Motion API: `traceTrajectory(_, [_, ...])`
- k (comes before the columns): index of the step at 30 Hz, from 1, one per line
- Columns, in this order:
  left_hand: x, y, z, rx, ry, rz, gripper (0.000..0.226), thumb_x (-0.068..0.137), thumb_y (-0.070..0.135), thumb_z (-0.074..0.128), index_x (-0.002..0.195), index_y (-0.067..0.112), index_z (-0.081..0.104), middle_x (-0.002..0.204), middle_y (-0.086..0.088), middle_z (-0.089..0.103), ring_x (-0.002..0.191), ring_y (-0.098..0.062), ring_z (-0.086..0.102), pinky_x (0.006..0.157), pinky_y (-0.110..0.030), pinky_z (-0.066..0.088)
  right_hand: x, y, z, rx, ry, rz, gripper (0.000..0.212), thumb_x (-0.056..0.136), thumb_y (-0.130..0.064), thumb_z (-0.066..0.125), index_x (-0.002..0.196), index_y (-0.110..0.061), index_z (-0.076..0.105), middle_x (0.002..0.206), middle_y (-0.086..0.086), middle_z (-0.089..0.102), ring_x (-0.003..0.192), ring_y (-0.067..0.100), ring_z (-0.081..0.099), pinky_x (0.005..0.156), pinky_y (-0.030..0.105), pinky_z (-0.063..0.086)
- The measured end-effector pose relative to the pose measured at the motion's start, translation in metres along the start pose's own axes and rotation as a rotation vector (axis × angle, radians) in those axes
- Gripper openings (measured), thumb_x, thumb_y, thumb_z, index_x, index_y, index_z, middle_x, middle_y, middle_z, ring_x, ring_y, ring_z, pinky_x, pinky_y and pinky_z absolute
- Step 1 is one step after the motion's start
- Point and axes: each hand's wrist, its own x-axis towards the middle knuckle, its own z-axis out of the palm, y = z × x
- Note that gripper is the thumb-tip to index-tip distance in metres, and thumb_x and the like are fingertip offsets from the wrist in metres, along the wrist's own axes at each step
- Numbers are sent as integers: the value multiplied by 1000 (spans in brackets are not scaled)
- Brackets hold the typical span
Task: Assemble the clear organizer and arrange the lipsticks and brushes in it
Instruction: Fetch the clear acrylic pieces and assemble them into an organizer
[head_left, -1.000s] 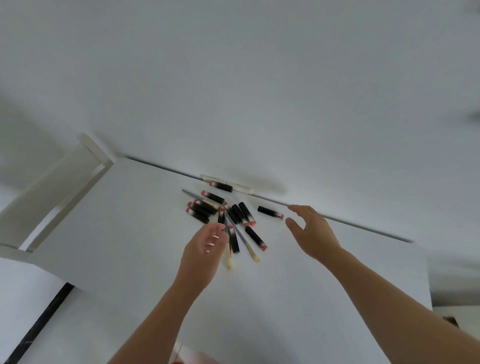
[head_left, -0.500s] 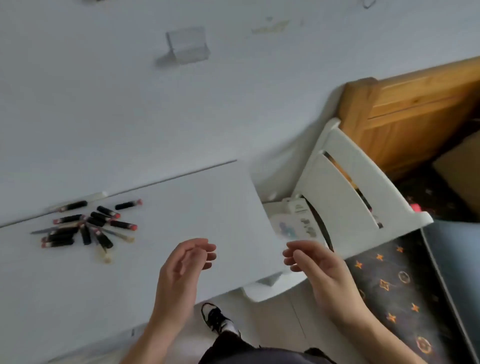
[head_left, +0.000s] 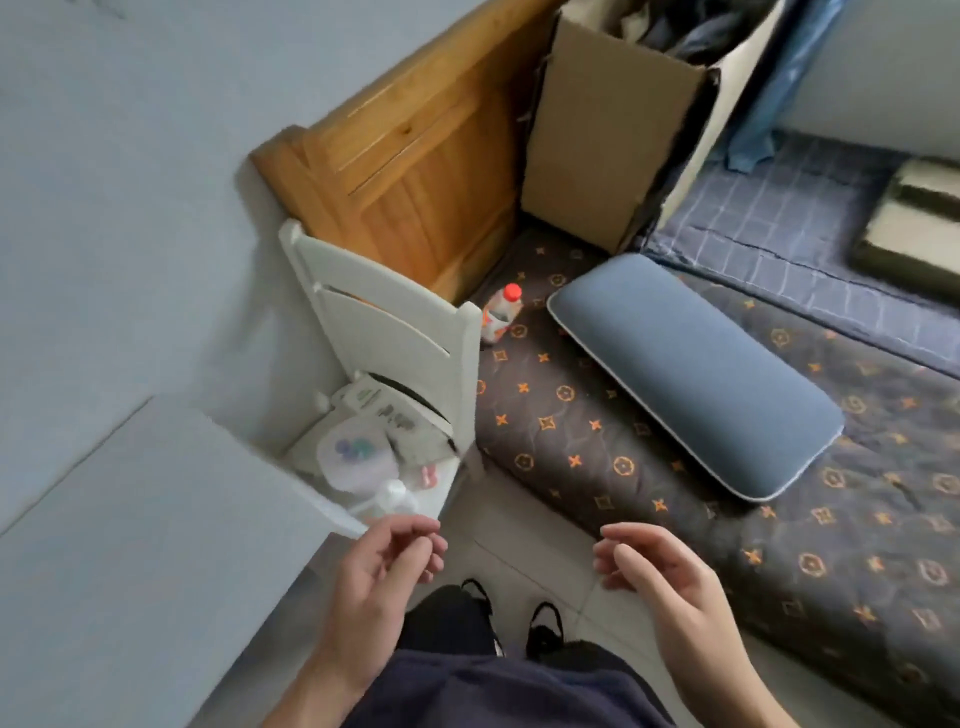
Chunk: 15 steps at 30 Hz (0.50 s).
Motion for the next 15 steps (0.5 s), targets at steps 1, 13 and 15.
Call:
traceTrajectory(1, [5, 1, 7, 17, -64, -15, 21, 97, -9, 53, 100, 3, 71, 88, -13, 73, 77, -20, 67, 71, -24, 56, -5, 3, -5, 17, 54, 9, 22, 92, -8, 62, 99, -22, 77, 91, 14, 75, 80, 19, 70, 71, 28, 57])
traceTrajectory(13, [97, -8, 118, 157, -698, -62, 31, 99, -4, 51, 99, 15, 75, 94, -13, 76, 78, -23, 70, 70, -27, 58, -104, 34, -41, 220, 920, 102, 25, 96, 9, 54, 95, -6, 75, 86, 17, 74, 74, 23, 69, 67, 33, 59])
traceTrajectory(15, [96, -13, 144, 177, -791, -56, 33, 99, -3, 52, 96, 19, 76, 92, -13, 76, 76, -21, 69, 68, -26, 58, -133, 40, -41, 286, 1085, 131, 25, 97, 7, 54, 95, -6, 75, 86, 16, 74, 73, 24, 69, 68, 32, 60])
